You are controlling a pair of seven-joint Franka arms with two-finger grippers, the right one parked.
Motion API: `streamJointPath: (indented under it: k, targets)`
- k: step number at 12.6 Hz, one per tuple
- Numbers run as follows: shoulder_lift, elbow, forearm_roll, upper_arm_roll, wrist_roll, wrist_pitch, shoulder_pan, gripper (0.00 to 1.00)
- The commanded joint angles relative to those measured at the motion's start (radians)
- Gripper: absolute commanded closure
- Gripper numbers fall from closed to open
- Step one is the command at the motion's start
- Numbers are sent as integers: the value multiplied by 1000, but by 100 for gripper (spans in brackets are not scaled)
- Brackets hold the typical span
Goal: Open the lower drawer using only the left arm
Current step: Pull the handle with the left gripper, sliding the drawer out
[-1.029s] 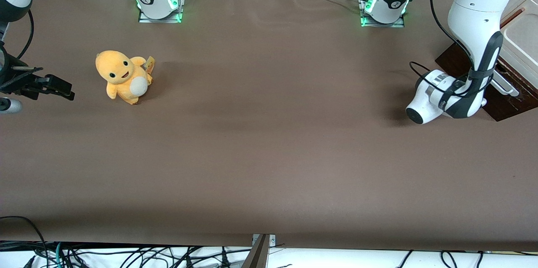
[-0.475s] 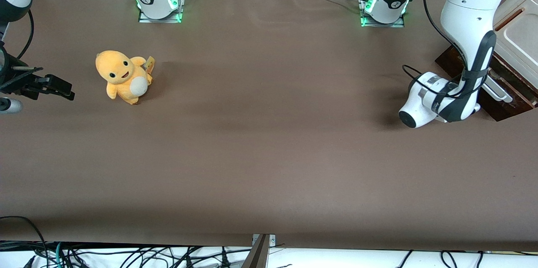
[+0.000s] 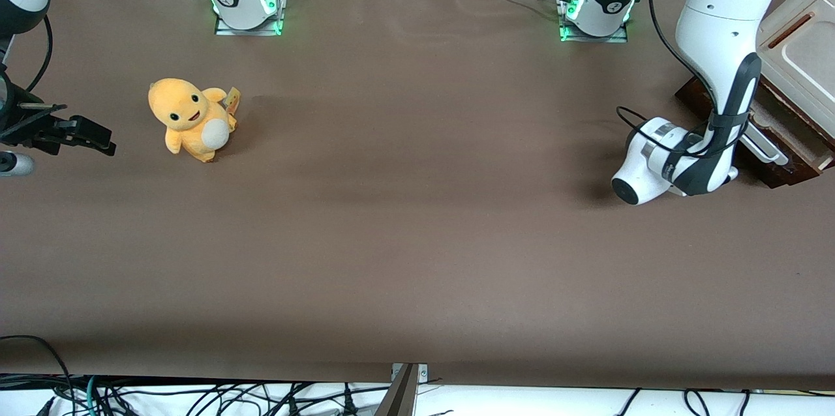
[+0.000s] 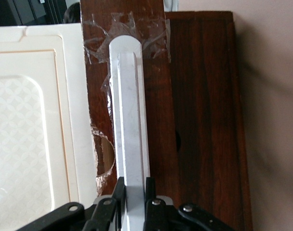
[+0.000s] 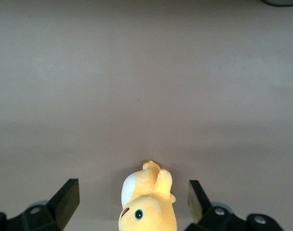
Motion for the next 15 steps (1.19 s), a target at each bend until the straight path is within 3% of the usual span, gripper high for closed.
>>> streamJointPath:
  k: [1, 8, 9, 10, 11, 15]
  targets:
    - [25, 70, -39, 2, 67, -44, -60, 84]
    - [43, 87, -47, 2, 67, -75, -73, 82]
    - [45, 87, -47, 2, 67, -75, -73, 75]
    - [45, 87, -46, 2, 67, -75, -73, 5]
    - [43, 87, -46, 2, 69, -75, -71, 0]
    - [33, 114, -62, -4, 78, -73, -76, 0]
